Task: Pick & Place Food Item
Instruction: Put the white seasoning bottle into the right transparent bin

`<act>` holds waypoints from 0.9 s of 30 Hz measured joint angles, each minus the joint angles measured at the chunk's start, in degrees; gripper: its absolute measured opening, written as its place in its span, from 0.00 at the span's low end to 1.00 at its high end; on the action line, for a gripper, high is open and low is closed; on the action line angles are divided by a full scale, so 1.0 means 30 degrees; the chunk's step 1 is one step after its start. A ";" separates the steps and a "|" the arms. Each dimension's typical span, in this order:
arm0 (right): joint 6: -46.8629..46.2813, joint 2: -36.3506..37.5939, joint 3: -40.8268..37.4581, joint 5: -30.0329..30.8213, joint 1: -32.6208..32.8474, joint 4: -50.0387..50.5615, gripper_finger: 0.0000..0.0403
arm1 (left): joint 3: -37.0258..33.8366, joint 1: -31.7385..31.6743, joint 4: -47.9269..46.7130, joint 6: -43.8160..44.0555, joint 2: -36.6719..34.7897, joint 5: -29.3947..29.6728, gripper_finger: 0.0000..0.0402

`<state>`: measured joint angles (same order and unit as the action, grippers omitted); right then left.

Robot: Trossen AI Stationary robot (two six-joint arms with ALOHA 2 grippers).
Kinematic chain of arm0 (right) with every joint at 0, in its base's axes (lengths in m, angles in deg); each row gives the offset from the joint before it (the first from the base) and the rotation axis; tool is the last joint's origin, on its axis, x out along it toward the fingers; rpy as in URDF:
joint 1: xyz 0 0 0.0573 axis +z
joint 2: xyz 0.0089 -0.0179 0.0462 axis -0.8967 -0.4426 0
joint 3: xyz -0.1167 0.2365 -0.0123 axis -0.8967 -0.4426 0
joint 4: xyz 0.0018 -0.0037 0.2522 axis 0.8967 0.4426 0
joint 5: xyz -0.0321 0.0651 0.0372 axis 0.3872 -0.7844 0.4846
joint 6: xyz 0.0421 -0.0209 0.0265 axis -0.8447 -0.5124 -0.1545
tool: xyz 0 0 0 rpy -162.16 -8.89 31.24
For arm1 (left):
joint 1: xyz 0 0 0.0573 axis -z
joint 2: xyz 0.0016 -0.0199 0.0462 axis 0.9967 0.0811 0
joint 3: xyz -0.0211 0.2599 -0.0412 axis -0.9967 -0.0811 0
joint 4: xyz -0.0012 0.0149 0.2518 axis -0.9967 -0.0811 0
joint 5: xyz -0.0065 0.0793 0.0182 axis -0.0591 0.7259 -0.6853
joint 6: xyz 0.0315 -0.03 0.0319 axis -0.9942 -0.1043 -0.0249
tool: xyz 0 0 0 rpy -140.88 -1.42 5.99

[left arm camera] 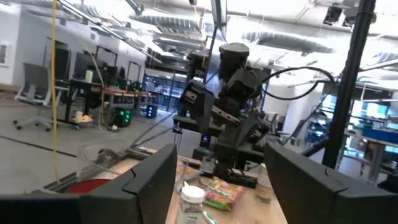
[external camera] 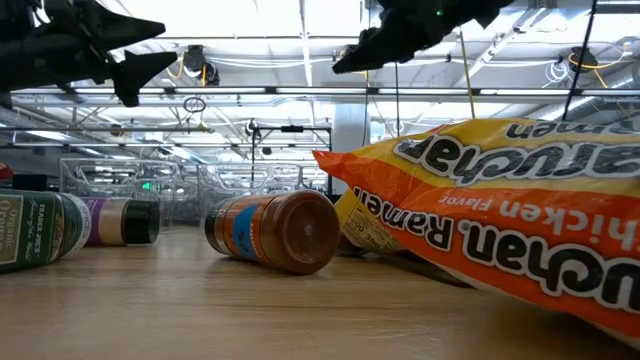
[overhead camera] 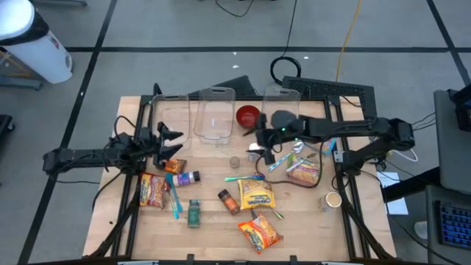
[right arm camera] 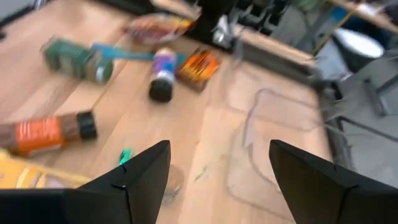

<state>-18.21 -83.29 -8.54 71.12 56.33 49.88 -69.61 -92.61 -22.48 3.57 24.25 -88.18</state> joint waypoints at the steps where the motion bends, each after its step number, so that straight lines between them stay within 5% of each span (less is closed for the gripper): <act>1: 0.0041 -0.0250 0.0066 0.0000 0.0125 0.0129 0.66 | 0.0000 0.0081 0.0004 0.0000 0.0102 0.0005 0.61; 12: -0.0081 -0.2441 0.0157 0.1677 0.1056 0.0297 0.66 | 0.0000 0.0596 0.1183 -0.0296 0.1810 0.0277 0.61; 27: -0.1313 -0.2468 0.0163 0.2372 -0.0852 0.3048 0.66 | 0.0004 0.0596 0.3414 -0.0702 0.4140 0.0135 0.62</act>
<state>-22.15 -90.69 -8.05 78.23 53.78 59.02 -69.60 -90.82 -12.24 1.47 36.67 -87.77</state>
